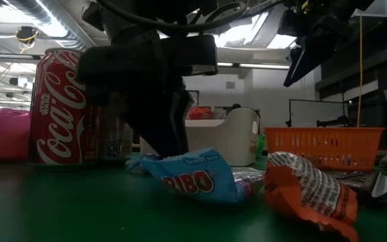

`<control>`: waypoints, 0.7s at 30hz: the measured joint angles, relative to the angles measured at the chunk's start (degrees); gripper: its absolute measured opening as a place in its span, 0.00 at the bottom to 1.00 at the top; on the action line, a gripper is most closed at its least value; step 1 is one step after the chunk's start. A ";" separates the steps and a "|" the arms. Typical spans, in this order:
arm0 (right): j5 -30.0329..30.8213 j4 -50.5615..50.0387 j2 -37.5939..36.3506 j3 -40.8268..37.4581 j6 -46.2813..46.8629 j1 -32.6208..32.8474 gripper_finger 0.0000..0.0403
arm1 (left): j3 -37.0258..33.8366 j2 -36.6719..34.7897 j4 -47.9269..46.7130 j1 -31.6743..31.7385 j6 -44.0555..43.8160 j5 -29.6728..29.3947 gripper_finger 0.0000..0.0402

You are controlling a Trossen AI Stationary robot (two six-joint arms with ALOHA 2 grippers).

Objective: Sort candy
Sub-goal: Put the brown chocolate bar into the black bin

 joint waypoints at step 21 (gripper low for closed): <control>0.00 0.02 0.00 0.00 0.00 -0.01 0.58 | 0.28 -0.36 0.52 0.24 -0.22 -0.03 0.10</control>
